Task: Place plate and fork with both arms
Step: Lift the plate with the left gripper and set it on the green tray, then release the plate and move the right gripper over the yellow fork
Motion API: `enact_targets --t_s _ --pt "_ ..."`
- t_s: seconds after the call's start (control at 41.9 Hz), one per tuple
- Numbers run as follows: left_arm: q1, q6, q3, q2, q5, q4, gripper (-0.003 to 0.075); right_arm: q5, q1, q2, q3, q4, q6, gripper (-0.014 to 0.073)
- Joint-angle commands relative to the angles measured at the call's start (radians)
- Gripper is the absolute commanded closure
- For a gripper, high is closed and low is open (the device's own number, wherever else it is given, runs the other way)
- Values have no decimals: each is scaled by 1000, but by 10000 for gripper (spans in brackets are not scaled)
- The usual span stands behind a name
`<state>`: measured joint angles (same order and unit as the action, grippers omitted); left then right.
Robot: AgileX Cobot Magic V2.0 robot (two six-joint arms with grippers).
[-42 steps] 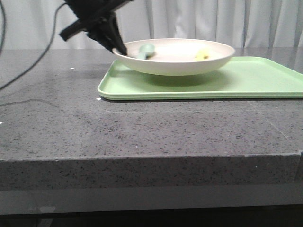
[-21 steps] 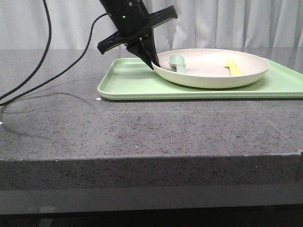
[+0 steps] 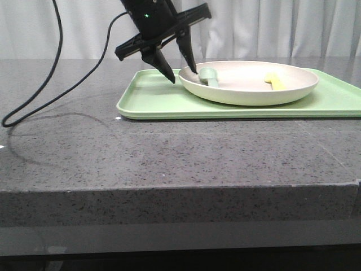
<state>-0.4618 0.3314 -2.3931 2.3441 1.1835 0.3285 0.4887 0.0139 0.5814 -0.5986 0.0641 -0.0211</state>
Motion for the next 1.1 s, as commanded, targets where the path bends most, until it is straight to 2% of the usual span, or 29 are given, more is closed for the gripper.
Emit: enact_targets --t_s 0.0,0.096,0.287,0.502,0.573,0.693,0.955,1.075 --pt "-9 -77 -66 -107 34 35 342 -83 4 8 -33 -6 -2 22" --pt "-9 -201 -72 -154 87 35 342 -60 4 8 -46 17 -2 22" --pt "-9 -289 -58 -291 87 66 342 104 1 44 -131 50 -3 22" --pt "-5 -395 100 -451 85 87 342 226 0 125 -241 118 -71 22" --pt "6 -434 206 -537 57 87 342 244 -3 154 -274 175 -112 22" --pt "52 -461 422 -681 -65 85 342 289 -46 222 -329 238 -172 22" --pt "240 -649 1025 -1095 -240 161 342 318 -136 414 -458 241 -167 67" --pt "302 -701 1215 -1262 -275 159 342 342 -153 514 -532 241 -144 92"
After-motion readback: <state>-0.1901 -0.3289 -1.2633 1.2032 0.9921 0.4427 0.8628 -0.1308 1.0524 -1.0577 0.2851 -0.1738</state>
